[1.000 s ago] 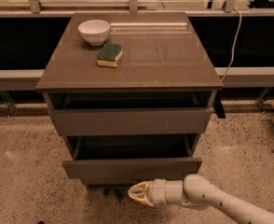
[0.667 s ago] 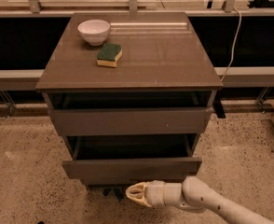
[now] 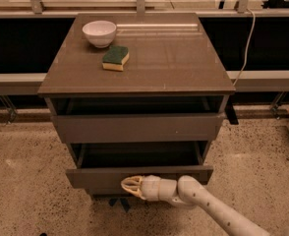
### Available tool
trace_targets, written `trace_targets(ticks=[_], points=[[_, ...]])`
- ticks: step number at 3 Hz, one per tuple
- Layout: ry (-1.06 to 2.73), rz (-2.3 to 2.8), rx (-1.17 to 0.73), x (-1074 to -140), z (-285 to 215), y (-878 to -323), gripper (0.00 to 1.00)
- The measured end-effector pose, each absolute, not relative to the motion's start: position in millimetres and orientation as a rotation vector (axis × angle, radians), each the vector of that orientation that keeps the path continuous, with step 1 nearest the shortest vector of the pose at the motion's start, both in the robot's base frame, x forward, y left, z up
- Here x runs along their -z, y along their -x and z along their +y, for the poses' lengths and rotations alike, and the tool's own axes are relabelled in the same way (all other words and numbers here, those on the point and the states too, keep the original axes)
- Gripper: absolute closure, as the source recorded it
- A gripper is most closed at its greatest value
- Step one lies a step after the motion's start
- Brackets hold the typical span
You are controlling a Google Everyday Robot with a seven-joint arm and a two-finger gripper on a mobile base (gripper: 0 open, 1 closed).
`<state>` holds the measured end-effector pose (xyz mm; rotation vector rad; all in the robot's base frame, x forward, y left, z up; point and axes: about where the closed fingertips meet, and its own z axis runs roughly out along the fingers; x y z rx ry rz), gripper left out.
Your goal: Close middle drawer
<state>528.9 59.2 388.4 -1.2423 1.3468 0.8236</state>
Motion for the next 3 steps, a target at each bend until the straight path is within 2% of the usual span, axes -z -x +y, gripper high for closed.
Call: trace_targets(ticks=[3], points=[[1.203, 1.307, -0.729, -387.0, 87.8, -598.0, 1.00]])
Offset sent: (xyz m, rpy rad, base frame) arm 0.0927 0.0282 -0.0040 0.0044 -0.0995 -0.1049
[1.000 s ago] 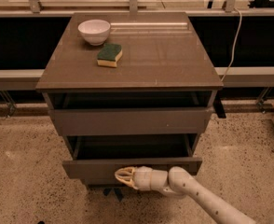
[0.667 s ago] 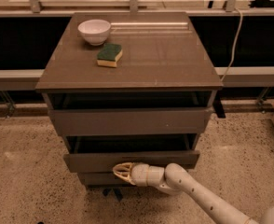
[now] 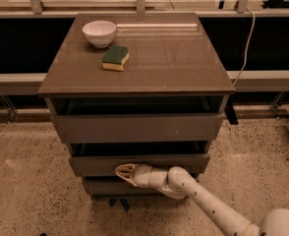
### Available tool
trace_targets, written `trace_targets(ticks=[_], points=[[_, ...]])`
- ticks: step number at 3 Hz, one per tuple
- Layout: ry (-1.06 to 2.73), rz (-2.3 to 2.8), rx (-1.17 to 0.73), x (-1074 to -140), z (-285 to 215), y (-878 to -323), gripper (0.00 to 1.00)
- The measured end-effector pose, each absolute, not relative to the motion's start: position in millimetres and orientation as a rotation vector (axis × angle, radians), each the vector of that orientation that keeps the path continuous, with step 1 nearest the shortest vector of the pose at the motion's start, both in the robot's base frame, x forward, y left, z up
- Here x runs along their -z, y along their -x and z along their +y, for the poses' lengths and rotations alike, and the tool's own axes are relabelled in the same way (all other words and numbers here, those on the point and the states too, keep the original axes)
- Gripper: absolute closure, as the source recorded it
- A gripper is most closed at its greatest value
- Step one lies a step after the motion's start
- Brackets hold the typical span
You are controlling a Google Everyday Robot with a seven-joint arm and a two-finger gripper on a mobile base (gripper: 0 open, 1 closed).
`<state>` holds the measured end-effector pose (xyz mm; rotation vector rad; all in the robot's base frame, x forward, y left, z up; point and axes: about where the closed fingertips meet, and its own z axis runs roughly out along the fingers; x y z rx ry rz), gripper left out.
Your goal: Close middle drawer
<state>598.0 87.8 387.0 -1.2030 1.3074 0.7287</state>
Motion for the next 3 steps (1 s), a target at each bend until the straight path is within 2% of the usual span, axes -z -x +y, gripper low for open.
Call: trace_targets(ticks=[2, 3], points=[[1.188, 1.263, -0.734, -382.9, 89.6, -606.0, 1.00], [1.206, 1.212, -0.724, -387.1, 86.3, -578.6, 1.00]])
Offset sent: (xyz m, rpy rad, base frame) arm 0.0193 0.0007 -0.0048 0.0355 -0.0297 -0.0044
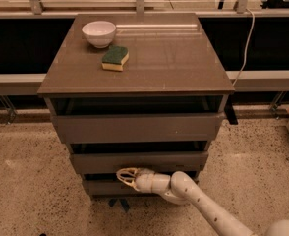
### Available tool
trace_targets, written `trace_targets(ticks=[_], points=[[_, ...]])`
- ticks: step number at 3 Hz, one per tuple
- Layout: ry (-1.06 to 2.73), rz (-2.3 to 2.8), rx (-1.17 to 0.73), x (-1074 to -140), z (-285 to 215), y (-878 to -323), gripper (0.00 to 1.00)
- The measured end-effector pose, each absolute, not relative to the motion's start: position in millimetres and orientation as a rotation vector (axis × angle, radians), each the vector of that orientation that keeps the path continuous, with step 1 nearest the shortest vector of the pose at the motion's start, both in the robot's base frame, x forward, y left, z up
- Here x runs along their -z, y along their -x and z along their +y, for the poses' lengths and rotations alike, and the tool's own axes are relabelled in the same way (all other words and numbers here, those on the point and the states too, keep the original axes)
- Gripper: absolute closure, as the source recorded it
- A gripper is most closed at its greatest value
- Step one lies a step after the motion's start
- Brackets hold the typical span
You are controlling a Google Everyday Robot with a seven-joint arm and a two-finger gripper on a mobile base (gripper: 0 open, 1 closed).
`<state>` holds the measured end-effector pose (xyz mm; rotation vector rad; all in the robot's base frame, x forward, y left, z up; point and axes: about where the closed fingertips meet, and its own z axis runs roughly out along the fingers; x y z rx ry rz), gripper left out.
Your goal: Close middle drawer
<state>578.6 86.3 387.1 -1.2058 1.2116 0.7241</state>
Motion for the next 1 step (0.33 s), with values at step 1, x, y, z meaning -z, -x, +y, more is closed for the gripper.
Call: trace_targets(ticks=[1], points=[[1.165, 1.184, -0.746, -388.0, 79.6, -533.8, 1.00]])
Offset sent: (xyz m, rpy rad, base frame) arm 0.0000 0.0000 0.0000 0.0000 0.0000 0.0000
